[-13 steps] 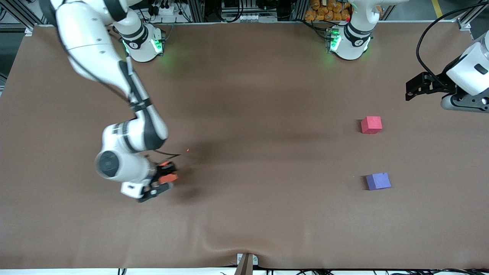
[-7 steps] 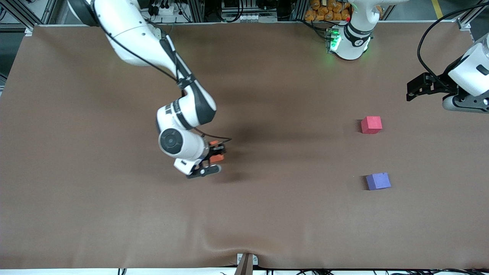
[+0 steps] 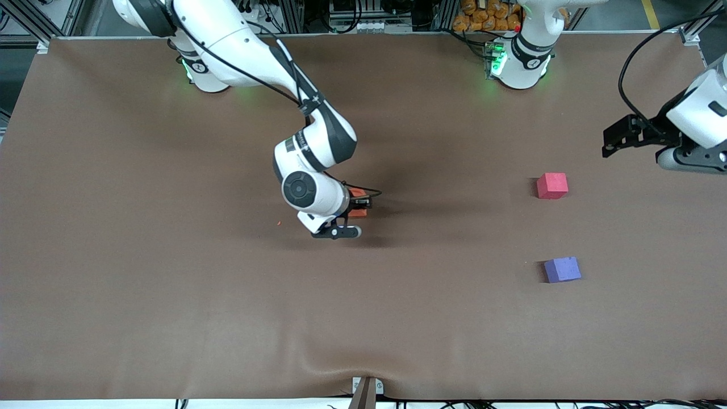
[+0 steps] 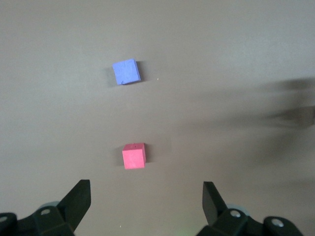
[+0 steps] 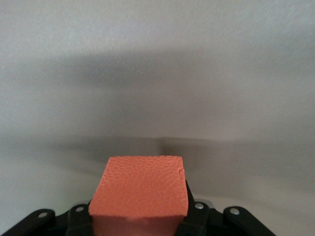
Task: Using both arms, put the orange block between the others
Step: 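Carry the orange cube to mid-table with the right gripper and release it, then grasp the orange cube with the left gripper while the right gripper withdraws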
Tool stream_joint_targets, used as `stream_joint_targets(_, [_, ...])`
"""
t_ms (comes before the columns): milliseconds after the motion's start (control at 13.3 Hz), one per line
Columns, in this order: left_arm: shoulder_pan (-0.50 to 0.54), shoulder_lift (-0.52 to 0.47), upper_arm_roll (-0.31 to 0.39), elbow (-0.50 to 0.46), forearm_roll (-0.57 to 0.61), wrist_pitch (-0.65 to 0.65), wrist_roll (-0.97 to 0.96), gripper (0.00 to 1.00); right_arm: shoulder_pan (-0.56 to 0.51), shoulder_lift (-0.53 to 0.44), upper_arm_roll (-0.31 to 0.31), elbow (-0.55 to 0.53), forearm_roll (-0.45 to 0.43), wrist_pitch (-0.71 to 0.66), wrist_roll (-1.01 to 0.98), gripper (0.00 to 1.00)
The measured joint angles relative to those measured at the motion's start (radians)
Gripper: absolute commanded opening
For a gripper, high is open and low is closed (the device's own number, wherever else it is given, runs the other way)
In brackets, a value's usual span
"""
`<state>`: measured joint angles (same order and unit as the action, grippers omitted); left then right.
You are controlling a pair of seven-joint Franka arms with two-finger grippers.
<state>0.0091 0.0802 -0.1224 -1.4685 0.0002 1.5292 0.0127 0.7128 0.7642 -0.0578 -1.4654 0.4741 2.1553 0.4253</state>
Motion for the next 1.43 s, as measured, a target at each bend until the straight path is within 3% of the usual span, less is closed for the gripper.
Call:
stream_joint_targets(601, [-0.009,0.084,-0.005,0.000,-0.003,0.198,0.000,1.00,-0.053,-0.025,-0.074,0.044,0.009,0.000,0.000,1.00])
stream_joint_targets(751, [-0.009,0.111,-0.005,0.000,-0.022,0.238,0.000,1.00,-0.092,-0.070,-0.078,0.063,0.009,-0.061,0.000,1.00])
stream_joint_targets(977, [-0.037,0.165,-0.021,0.000,-0.031,0.245,-0.029,1.00,-0.166,-0.174,-0.083,0.070,0.002,-0.261,0.000,1.00])
stream_joint_targets(1277, [-0.259,0.276,-0.038,-0.005,-0.036,0.245,-0.298,1.00,-0.334,-0.328,-0.077,0.075,-0.090,-0.505,-0.008,1.00])
stream_joint_targets(1427, [-0.397,0.365,-0.040,-0.002,-0.036,0.280,-0.471,1.00,-0.448,-0.403,-0.018,0.075,-0.184,-0.549,-0.022,1.00])
